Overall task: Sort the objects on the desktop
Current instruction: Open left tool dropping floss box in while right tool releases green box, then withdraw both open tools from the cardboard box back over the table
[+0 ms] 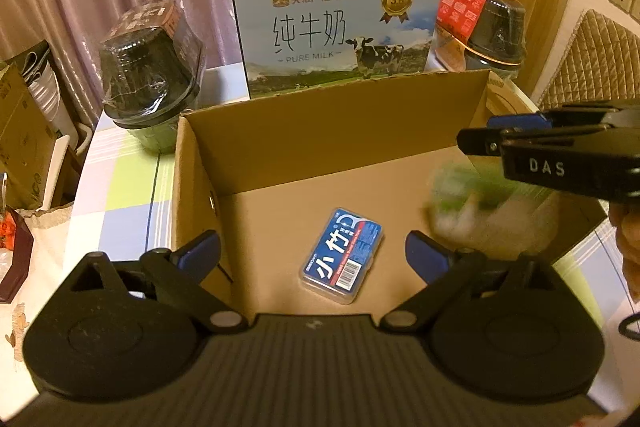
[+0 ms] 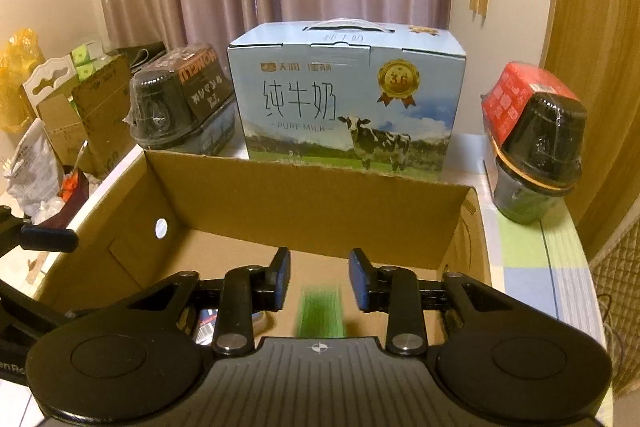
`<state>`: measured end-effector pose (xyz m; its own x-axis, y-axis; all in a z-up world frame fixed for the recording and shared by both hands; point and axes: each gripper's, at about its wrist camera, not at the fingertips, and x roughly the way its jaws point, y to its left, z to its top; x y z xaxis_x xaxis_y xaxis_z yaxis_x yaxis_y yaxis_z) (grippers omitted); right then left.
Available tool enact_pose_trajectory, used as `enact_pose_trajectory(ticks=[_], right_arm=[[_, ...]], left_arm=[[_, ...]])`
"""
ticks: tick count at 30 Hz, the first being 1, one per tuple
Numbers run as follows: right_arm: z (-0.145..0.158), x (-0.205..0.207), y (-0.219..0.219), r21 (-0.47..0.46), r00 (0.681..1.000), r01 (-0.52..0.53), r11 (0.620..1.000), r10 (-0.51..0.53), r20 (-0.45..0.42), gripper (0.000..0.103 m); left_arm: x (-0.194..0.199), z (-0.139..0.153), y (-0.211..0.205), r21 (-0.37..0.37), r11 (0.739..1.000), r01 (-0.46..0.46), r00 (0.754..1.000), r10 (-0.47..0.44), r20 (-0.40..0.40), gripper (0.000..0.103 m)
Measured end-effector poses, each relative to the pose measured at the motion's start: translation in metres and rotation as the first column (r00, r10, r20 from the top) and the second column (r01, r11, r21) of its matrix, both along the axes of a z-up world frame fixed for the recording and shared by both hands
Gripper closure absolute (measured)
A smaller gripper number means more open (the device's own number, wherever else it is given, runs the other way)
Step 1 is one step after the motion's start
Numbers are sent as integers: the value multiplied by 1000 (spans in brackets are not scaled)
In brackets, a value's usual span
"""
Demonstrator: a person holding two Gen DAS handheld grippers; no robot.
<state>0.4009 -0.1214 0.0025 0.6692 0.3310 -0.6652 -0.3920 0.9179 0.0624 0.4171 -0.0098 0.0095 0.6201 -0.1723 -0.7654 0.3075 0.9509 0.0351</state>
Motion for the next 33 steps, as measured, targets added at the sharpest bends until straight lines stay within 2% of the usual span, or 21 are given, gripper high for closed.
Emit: enact_pose_trajectory(ticks=[3, 11, 21, 28, 33], right_arm=[[5, -4, -3, 6, 1000, 4, 1000, -4, 13, 52], [19, -30, -17, -8, 1000, 19, 1000, -19, 23, 33], [38, -92, -29, -38, 999, 20, 999, -19, 27, 12], [47, -145, -32, -54, 1000, 7, 999, -5, 29, 2], [50, -179, -38, -55, 1000, 7, 998, -7, 9, 2]], left_arm=[[-5, 2, 2, -6, 1000, 0, 1000, 0, 7, 6], [-30, 15, 8, -18, 1000, -15, 999, 15, 32, 6], [-84, 33, 15, -31, 999, -30, 998, 32, 47, 4], [-131, 41, 19, -33, 999, -41, 998, 42, 49, 1], [-169, 42, 25, -36, 998, -54, 998, 56, 41, 1]])
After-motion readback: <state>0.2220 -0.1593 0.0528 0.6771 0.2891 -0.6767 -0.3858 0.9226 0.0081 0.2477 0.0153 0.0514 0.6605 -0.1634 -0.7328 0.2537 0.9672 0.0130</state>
